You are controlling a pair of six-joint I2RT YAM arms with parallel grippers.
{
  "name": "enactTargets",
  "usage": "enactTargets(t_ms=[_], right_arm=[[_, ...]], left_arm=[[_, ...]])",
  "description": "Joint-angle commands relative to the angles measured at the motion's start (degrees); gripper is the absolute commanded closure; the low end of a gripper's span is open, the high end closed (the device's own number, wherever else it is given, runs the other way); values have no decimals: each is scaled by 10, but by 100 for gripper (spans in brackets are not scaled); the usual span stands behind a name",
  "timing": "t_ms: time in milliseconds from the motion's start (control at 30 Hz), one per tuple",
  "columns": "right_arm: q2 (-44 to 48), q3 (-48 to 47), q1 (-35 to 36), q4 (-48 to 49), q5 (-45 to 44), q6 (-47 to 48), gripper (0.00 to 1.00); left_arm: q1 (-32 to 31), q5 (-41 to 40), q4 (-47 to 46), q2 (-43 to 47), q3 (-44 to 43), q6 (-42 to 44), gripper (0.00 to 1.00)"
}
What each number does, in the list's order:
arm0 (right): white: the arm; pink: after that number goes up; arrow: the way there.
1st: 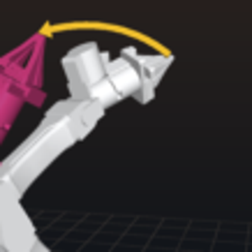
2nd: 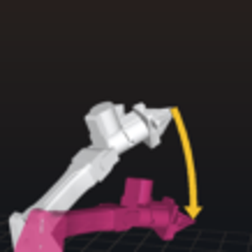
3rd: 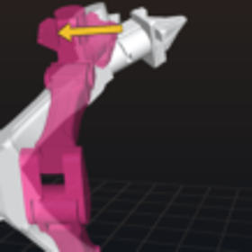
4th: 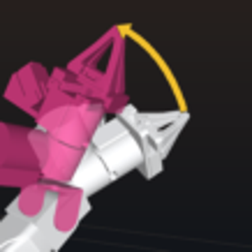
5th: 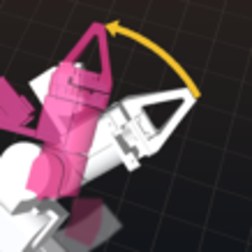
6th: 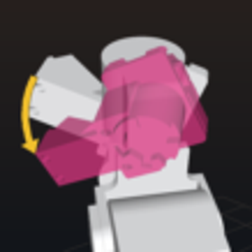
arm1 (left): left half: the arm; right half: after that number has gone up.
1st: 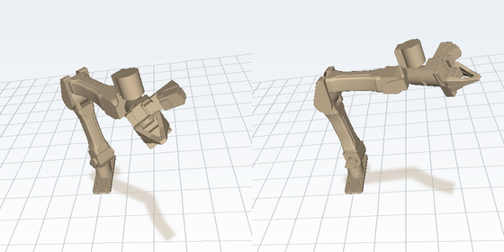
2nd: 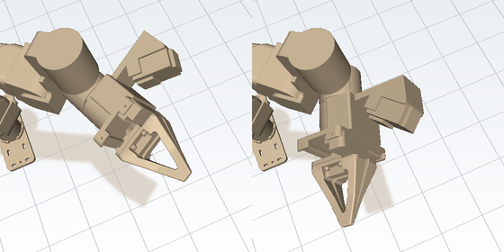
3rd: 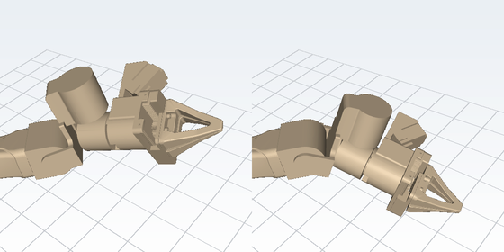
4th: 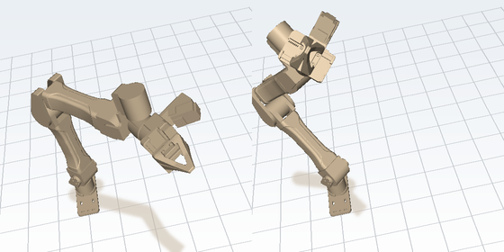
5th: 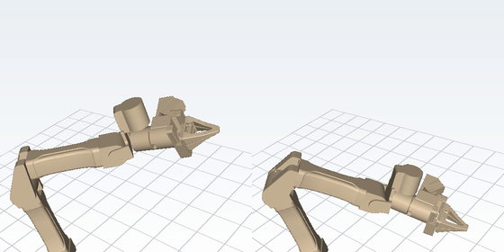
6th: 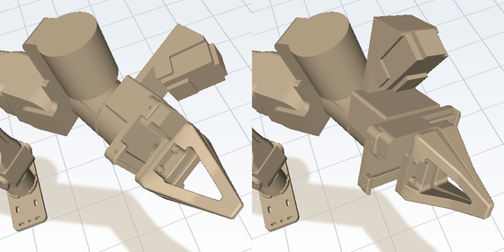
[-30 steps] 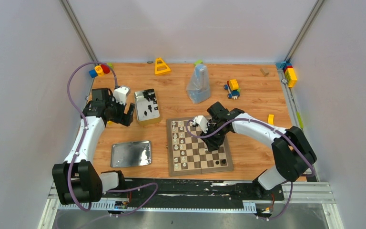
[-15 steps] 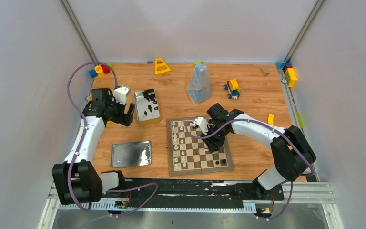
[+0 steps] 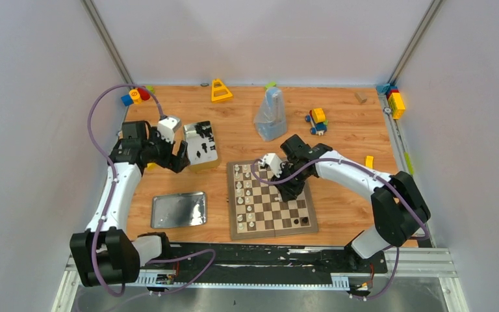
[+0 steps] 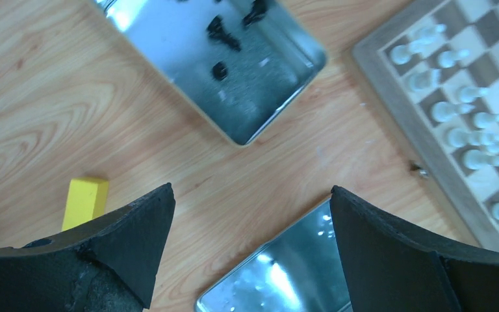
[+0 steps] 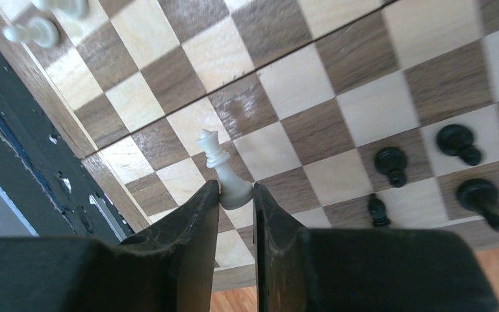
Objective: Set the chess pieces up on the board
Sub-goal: Pick up the chess piece from the chessboard, then place the chess piece on the chessboard.
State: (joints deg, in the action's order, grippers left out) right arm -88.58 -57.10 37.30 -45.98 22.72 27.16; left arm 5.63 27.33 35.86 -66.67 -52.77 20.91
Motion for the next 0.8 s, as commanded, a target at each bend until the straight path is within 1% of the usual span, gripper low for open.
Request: enactTargets(t_ms=[0,133,167,200,233,300,433,500,633,767], right_arm=[[19,-68,-9,0,30,5,99],[18,-121,-17,-3,59,-2,100],[17,-136,-19,-2,68,-4,100],[15,-151,-22,-2,81,-7,100],[13,-167,-25,-2,93,-12,100],[6,-197,-32,1,122,-24,100],[0,-243,-44,20,176,-48,100],[-2,-255,-47,32,196,-61,100],[-1,-256,-50,62,216,-85,100],[1,-248,-55,83,227,-107,100]], left_arm=[[-3,157,-3,42,-21,25,4],[-43,206,-44,76,-15,-1,4],[-75,209,-54,87,-14,-10,4],[-89,211,-75,94,-15,-28,4],[-119,211,-85,96,-17,-38,4],[-160,210,-114,94,-28,-67,5],[-224,216,-150,56,-67,-128,11],[-249,216,-152,30,-90,-138,12],[-295,210,-147,-20,-135,-146,14],[-320,215,-156,-63,-166,-169,18]])
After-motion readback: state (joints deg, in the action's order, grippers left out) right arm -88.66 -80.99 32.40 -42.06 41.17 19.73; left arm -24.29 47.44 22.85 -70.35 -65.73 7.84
